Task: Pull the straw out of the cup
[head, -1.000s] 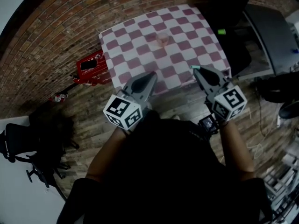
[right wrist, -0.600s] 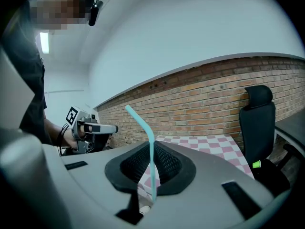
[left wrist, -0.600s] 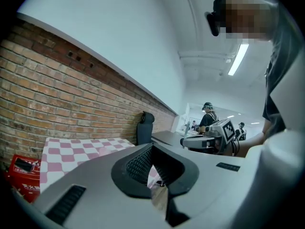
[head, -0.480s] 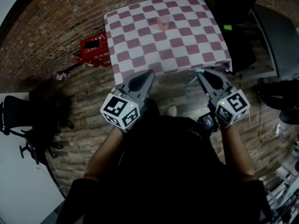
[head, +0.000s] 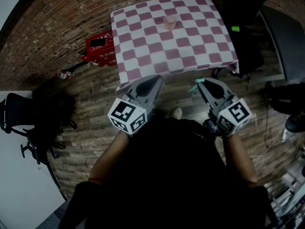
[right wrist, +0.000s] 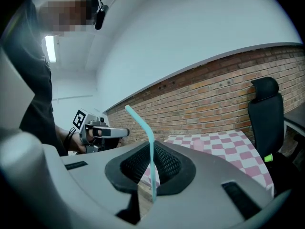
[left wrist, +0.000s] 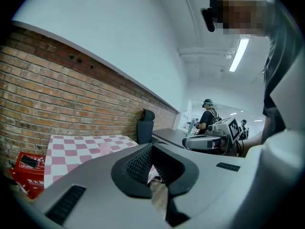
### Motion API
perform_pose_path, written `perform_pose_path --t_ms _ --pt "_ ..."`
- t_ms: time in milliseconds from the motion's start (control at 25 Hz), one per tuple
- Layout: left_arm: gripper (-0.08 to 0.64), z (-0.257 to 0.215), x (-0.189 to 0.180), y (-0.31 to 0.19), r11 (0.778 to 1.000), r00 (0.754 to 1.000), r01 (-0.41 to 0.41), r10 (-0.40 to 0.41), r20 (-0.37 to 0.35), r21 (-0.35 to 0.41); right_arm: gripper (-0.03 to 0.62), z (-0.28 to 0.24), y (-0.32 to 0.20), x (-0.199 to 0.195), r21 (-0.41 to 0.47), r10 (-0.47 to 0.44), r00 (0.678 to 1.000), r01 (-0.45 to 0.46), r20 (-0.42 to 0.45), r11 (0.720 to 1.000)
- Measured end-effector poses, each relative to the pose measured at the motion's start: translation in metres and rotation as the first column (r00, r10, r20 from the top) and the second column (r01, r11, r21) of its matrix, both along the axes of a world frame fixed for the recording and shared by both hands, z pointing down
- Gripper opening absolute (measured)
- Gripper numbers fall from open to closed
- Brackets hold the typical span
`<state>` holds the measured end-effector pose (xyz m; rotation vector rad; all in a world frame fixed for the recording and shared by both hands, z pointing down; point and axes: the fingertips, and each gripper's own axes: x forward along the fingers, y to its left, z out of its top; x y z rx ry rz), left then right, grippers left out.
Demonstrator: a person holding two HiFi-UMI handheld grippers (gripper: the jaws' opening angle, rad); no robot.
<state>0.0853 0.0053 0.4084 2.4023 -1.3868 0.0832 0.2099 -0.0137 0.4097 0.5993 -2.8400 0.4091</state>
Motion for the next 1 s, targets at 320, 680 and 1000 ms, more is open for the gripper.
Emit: perform_pose_path --t_ms 320,680,1000 --pt "0.012 0.0 0.009 0.005 1.0 1.0 -0.006 0.006 -0.008 0.004 0.032 0.003 0.01 0.0 -0.01 -0.016 1.0 0.016 -0.023 1.0" --pt "0.012 -0.001 0.016 0.006 1.0 1.0 -0.006 0.006 -0.01 0.005 0.032 -0.002 0.012 0.002 -0.008 -0.035 0.999 0.035 -0.028 0.999" --pt "0.011 -0.002 0.018 0.009 1.0 1.0 -0.009 0.009 -0.011 -0.002 0.032 -0.008 0.012 0.006 0.007 -0.029 1.0 0.029 0.003 1.0"
